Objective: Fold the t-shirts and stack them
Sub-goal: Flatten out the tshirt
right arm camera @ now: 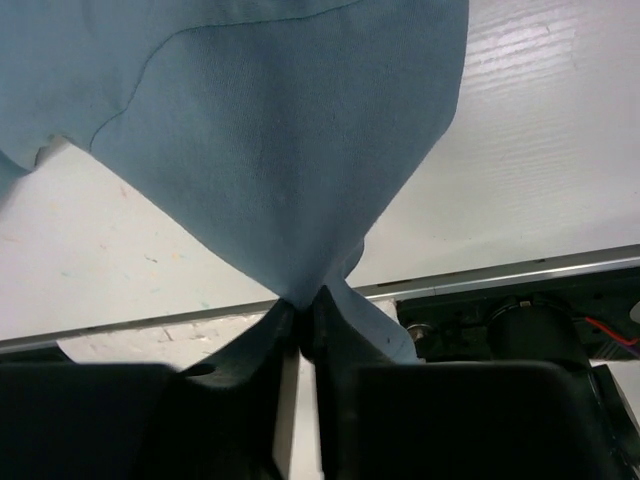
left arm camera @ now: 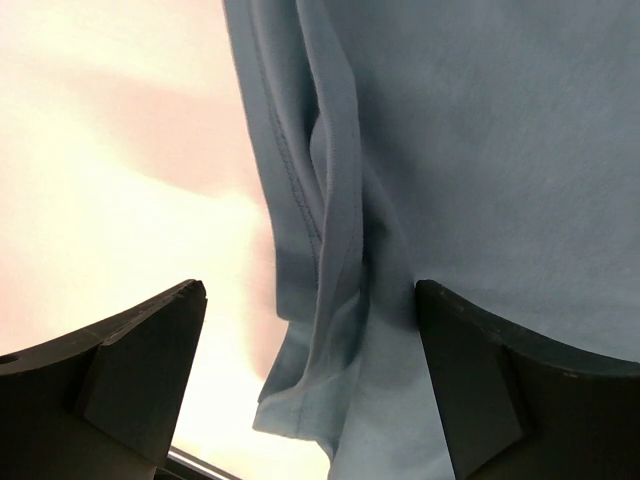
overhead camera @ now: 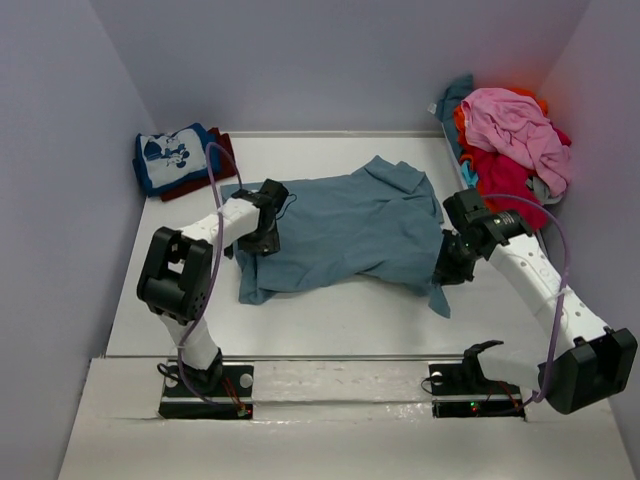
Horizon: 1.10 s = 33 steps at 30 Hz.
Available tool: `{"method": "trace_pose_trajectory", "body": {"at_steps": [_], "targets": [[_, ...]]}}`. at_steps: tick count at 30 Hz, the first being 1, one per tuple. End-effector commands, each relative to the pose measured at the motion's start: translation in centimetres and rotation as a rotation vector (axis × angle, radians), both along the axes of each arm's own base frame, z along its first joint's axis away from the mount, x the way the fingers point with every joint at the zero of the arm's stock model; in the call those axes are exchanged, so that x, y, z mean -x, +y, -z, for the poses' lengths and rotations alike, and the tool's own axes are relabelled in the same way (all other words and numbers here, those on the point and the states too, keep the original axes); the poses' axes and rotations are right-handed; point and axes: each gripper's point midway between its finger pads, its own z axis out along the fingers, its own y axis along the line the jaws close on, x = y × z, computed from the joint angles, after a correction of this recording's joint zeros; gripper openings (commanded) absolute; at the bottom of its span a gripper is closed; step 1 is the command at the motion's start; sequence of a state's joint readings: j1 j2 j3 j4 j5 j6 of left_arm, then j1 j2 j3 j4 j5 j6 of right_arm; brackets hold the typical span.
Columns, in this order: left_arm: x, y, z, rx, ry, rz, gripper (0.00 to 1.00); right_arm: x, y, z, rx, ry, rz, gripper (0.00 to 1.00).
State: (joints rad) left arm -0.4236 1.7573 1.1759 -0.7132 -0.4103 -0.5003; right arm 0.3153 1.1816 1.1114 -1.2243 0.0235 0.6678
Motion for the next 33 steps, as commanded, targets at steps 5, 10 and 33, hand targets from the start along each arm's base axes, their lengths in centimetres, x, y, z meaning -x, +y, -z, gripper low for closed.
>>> {"method": "trace_pose_trajectory", "body": {"at_steps": [5,10,33], "targets": [[-2.0,0.9,-7.1,-0.008,-0.188,-0.086,0.99,-0.9,0.4,-1.4,-0.02,-0.062,-0.05,0.64],[-2.4,0.6,-8.0,0.013,-0.216,-0.095,0.99,-3.6,1.1,-2.7,-0.024,-0.108,-0.077,0.71],[-16.6,-10.0,-6.4,0.203,-0.206,0.087,0.98,-30.5,6.0,-3.2,-0.046,-0.335,-0.104,0.63]]}}
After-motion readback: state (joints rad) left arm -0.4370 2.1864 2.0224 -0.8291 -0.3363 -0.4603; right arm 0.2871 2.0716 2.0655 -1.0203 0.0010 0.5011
